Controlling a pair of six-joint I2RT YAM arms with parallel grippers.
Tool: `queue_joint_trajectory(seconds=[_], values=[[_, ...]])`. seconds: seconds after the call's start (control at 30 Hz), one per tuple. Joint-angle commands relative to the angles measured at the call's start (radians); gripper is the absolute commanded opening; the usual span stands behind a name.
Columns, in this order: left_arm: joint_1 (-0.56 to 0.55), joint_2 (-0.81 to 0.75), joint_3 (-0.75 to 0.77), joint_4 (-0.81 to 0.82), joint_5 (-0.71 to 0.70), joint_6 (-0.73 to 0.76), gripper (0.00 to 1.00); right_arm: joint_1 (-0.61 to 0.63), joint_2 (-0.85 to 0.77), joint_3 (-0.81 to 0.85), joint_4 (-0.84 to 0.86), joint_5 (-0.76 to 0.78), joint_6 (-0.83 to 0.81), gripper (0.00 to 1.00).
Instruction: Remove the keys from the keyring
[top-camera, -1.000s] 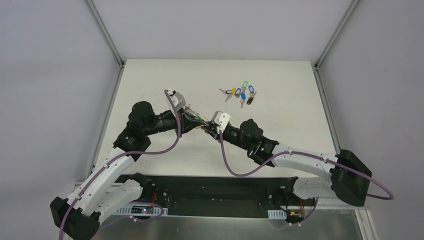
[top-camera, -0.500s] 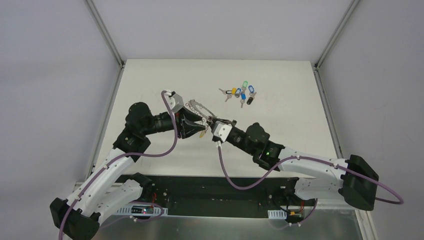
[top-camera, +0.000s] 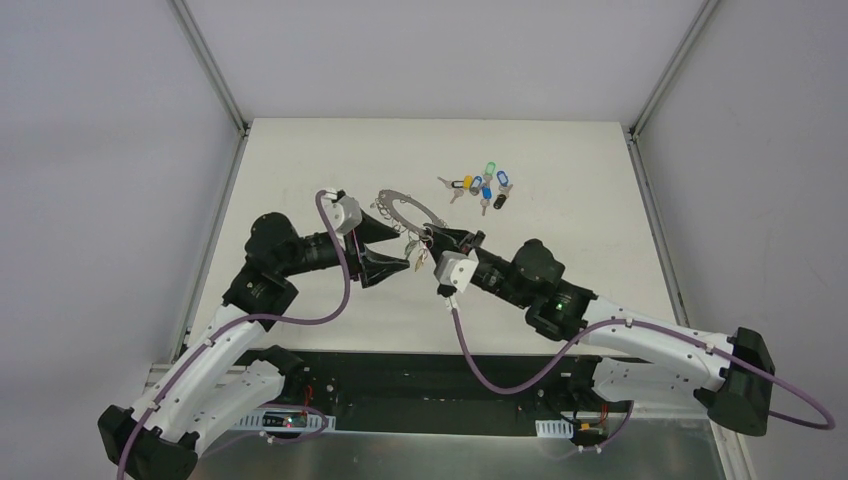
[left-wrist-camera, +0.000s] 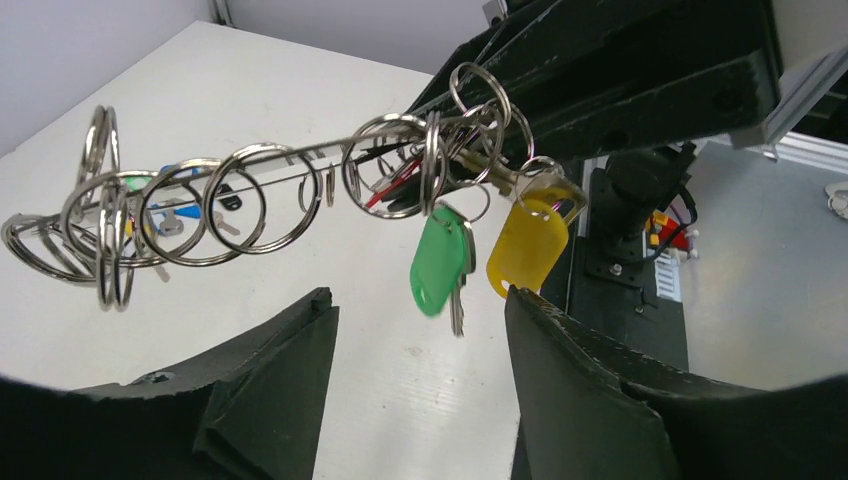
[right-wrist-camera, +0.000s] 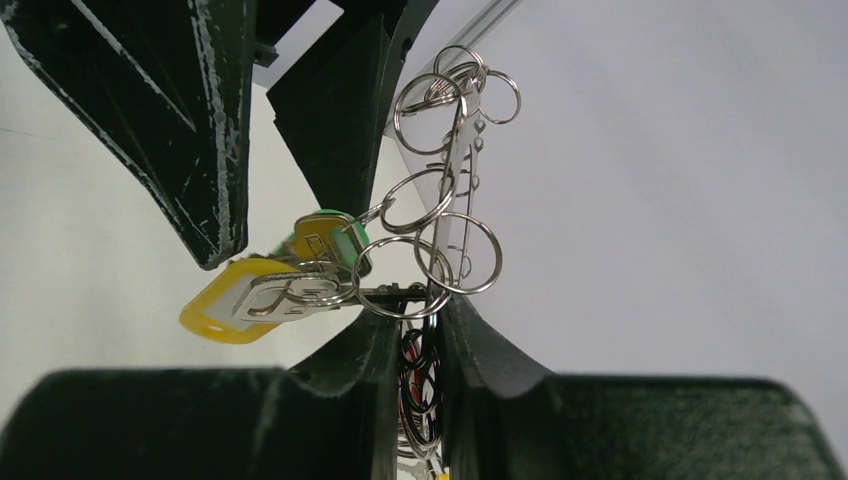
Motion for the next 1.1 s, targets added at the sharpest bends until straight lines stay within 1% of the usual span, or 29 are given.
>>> queue_joint_trajectory(seconds=[0.0, 0.07, 0.23, 0.37, 0.43, 0.53, 0.6, 0.7, 0.87, 0.97, 1.0, 1.07], values=[[0.002, -0.004, -0.025, 0.106, 0.076, 0.021, 0.66, 0.005, -0.057, 0.063, -0.016, -0.073, -0.019, 0.0], [0.002, 0.005, -0.041, 0.16, 0.106, 0.003, 0.68, 0.005, -0.064, 0.067, -0.039, -0.094, -0.017, 0.0], [0.002, 0.009, -0.056, 0.201, 0.116, -0.001, 0.67, 0.005, -0.081, 0.08, -0.084, -0.146, -0.003, 0.0], [0.002, 0.024, -0.065, 0.253, 0.16, -0.034, 0.66, 0.006, -0.07, 0.08, -0.07, -0.162, 0.01, 0.0], [0.002, 0.043, -0.061, 0.274, 0.193, -0.055, 0.62, 0.005, -0.058, 0.078, -0.053, -0.167, 0.013, 0.0], [0.001, 0.061, -0.053, 0.278, 0.208, -0.065, 0.49, 0.007, -0.043, 0.082, -0.042, -0.167, 0.016, 0.0], [0.001, 0.065, -0.053, 0.278, 0.209, -0.066, 0.46, 0.007, -0.035, 0.082, -0.031, -0.164, 0.017, 0.0], [0.002, 0.069, -0.052, 0.279, 0.205, -0.069, 0.48, 0.006, -0.028, 0.081, -0.016, -0.157, 0.02, 0.0], [0.002, 0.069, -0.053, 0.278, 0.205, -0.069, 0.56, 0.007, -0.021, 0.076, 0.005, -0.148, 0.022, 0.0], [0.001, 0.072, -0.053, 0.283, 0.212, -0.071, 0.56, 0.007, -0.017, 0.077, 0.009, -0.141, 0.023, 0.0], [0.002, 0.073, -0.053, 0.286, 0.219, -0.074, 0.5, 0.007, -0.014, 0.077, 0.013, -0.134, 0.023, 0.0], [0.002, 0.076, -0.051, 0.289, 0.224, -0.074, 0.29, 0.006, -0.009, 0.075, 0.027, -0.114, 0.022, 0.0]])
